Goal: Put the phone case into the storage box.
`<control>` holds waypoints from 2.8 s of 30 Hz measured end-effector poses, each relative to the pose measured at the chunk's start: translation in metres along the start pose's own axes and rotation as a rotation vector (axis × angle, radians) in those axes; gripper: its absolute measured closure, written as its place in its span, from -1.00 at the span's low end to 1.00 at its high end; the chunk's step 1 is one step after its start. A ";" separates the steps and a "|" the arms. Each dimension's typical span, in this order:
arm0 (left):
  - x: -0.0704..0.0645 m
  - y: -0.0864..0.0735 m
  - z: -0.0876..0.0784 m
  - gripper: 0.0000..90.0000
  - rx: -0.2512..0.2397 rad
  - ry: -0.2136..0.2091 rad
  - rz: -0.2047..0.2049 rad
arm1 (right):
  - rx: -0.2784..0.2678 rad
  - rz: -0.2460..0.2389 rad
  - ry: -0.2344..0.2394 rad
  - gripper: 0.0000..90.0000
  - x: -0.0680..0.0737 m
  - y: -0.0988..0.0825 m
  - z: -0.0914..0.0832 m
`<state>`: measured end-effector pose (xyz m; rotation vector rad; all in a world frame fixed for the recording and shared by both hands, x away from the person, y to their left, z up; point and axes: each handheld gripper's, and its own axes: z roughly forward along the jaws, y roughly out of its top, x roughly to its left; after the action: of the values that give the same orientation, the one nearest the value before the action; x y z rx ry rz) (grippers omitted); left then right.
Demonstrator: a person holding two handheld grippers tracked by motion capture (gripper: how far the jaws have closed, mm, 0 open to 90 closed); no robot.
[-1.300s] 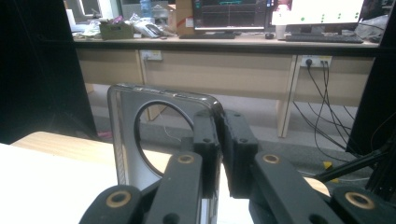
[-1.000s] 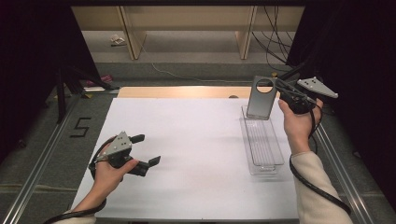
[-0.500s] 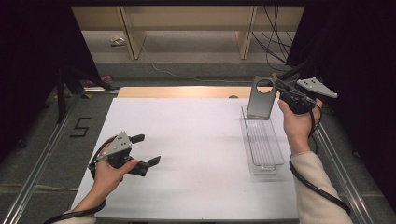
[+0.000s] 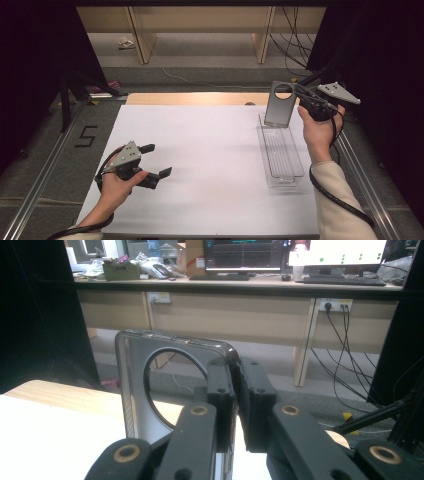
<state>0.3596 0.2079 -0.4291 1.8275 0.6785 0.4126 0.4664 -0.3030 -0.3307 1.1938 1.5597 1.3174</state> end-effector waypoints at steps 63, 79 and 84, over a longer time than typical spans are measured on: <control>0.001 -0.001 0.000 -1.00 0.002 0.003 -0.002 | 0.017 -0.007 -0.013 0.89 -0.004 -0.006 0.014; 0.001 -0.001 0.001 -1.00 0.003 0.002 -0.002 | 0.026 -0.014 -0.014 0.89 -0.003 -0.009 0.018; 0.000 -0.001 0.001 -1.00 0.006 0.003 0.000 | 0.024 -0.015 -0.015 0.89 -0.003 -0.009 0.018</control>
<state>0.3597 0.2079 -0.4305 1.8325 0.6827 0.4137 0.4830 -0.3015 -0.3429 1.2019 1.5749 1.2800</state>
